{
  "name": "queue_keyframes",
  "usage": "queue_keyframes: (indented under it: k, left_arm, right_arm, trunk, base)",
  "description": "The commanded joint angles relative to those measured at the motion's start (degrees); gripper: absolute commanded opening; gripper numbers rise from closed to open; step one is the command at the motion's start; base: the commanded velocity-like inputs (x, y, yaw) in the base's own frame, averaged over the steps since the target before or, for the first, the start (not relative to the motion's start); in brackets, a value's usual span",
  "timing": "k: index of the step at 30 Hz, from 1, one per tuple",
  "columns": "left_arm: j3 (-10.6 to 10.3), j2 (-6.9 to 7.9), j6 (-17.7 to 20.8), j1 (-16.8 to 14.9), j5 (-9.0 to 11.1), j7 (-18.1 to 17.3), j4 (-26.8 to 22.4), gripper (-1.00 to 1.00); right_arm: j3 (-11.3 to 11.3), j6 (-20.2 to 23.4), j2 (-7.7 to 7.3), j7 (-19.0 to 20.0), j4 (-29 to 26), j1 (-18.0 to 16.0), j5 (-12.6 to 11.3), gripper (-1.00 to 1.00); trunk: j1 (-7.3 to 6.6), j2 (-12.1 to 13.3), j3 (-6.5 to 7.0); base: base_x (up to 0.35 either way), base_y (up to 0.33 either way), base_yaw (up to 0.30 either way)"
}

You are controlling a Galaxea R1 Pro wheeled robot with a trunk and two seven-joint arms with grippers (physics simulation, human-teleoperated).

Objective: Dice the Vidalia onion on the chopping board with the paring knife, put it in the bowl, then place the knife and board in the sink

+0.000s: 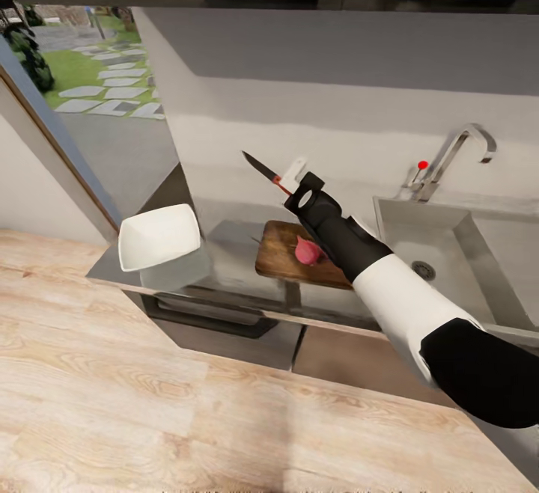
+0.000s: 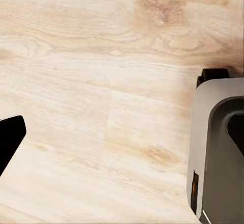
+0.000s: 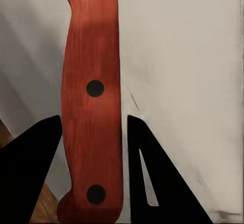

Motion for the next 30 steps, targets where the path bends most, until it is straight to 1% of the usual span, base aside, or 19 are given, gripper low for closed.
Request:
queue_keyframes:
  k: [1,9,11,13,15,18,20,21,30]
  left_arm:
    - [-0.4,-0.02,-0.4,-0.1,0.2,0.2,0.3,1.00]
    - [-0.4,-0.28,-0.4,-0.1,0.1,0.2,0.3,1.00]
    - [-0.4,-0.33,-0.4,-0.1,0.1,0.2,0.3,1.00]
    - [-0.4,-0.35,-0.4,-0.1,0.1,0.2,0.3,1.00]
    - [-0.4,-0.36,-0.4,-0.1,0.1,0.2,0.3,1.00]
    - [-0.4,-0.37,-0.4,-0.1,0.1,0.1,0.3,1.00]
    - [-0.4,-0.37,-0.4,-0.1,0.1,0.1,0.3,1.00]
    - [-0.4,-0.37,-0.4,-0.1,0.1,0.1,0.2,1.00]
    - [-0.4,-0.43,-0.5,-0.1,0.1,0.1,0.2,1.00]
  right_arm:
    - [0.1,0.3,0.20,0.3,-0.1,0.0,0.6,-1.00]
    - [0.4,1.5,1.36,-2.6,-1.2,0.0,0.7,-1.00]
    - [1.6,1.9,1.55,-3.5,-1.4,0.0,1.0,-1.00]
    - [3.1,2.1,1.66,-4.4,-1.4,0.0,1.9,-1.00]
    - [4.9,2.3,1.95,-5.4,-1.4,0.0,3.3,-1.00]
    - [5.8,3.4,2.27,-6.0,-1.4,0.0,4.1,-1.00]
    - [6.1,4.5,2.37,-6.2,-1.4,0.0,4.3,-1.00]
    - [6.3,6.2,2.48,-6.3,-1.4,0.0,4.4,-1.00]
    - [6.3,6.8,2.46,-6.3,-1.4,0.0,4.3,-1.00]
  trunk:
    - [0.01,-0.1,-0.09]
    - [0.01,-0.1,-0.09]
    - [0.01,-0.1,-0.09]
    - [0.01,-0.1,-0.09]
    - [0.01,-0.1,-0.09]
    - [0.01,-0.1,-0.09]
    - [0.01,-0.1,-0.09]
    - [0.01,-0.1,-0.09]
    - [0.01,-0.1,-0.09]
  base:
    - [-0.148,-0.287,0.000]
    - [-0.130,-0.298,0.000]
    - [-0.180,-0.273,0.000]
    - [-0.154,-0.195,0.000]
    - [-0.074,-0.093,0.000]
    - [-0.029,-0.036,0.000]
    - [-0.011,-0.014,0.000]
    - [-0.003,-0.003,0.000]
    - [0.000,-0.001,0.000]
